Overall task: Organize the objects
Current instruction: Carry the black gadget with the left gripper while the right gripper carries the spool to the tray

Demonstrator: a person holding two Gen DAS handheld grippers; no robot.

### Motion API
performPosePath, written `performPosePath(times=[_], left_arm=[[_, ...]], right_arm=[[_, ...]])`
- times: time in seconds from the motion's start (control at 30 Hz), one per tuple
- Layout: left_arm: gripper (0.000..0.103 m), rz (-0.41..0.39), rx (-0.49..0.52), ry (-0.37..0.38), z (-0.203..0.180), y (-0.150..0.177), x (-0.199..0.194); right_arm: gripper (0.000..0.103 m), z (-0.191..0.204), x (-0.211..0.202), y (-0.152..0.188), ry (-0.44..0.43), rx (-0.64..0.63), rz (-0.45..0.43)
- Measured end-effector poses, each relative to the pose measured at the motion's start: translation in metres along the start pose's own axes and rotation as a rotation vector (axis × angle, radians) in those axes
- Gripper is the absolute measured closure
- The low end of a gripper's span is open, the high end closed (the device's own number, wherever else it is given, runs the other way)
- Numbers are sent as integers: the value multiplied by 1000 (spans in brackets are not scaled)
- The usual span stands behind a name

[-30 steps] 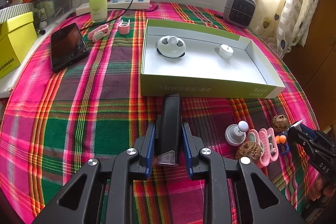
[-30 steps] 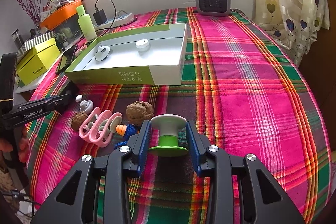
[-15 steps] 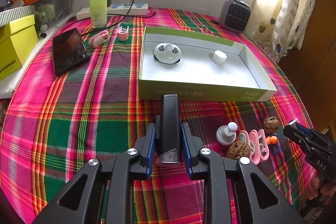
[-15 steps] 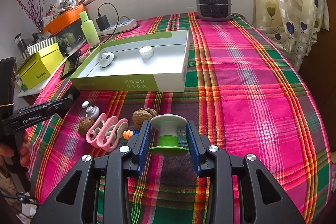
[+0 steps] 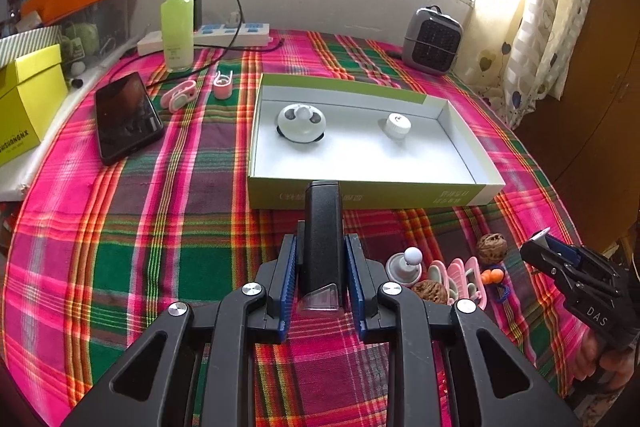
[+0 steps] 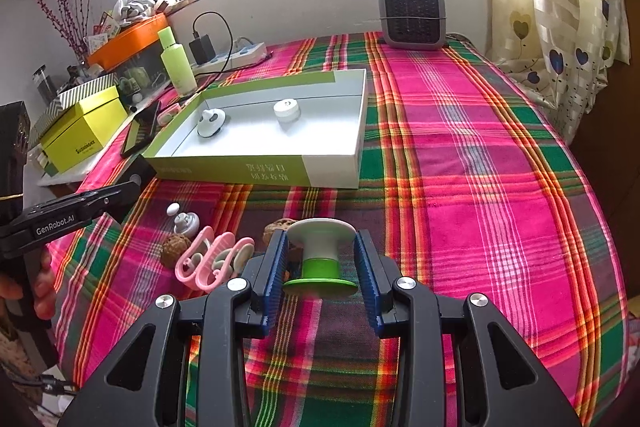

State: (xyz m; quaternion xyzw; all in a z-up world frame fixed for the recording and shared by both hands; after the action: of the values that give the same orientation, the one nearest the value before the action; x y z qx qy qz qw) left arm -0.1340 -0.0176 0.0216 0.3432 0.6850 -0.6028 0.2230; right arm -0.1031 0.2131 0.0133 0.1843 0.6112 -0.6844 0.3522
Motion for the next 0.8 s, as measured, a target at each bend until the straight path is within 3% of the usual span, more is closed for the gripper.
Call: performPosePath(times=[0.8], left_arm=[[81, -25, 28, 38, -12, -35, 8]], right_arm=[[67, 14, 9, -44, -32, -32, -40]])
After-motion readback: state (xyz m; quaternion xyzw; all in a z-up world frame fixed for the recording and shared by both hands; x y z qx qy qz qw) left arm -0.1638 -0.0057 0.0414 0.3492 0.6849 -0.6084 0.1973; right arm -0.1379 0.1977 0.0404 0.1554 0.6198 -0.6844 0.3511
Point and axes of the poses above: each gripper's, at about its wrist camera, not at the fingertips, and x roughly the way its jaws point, z to its left, y to its underside, the point moved 2 cm from there along x, roughly the way its jaws point, and after that the axes turned 2 degrees about -z, right-handed, at the moved point
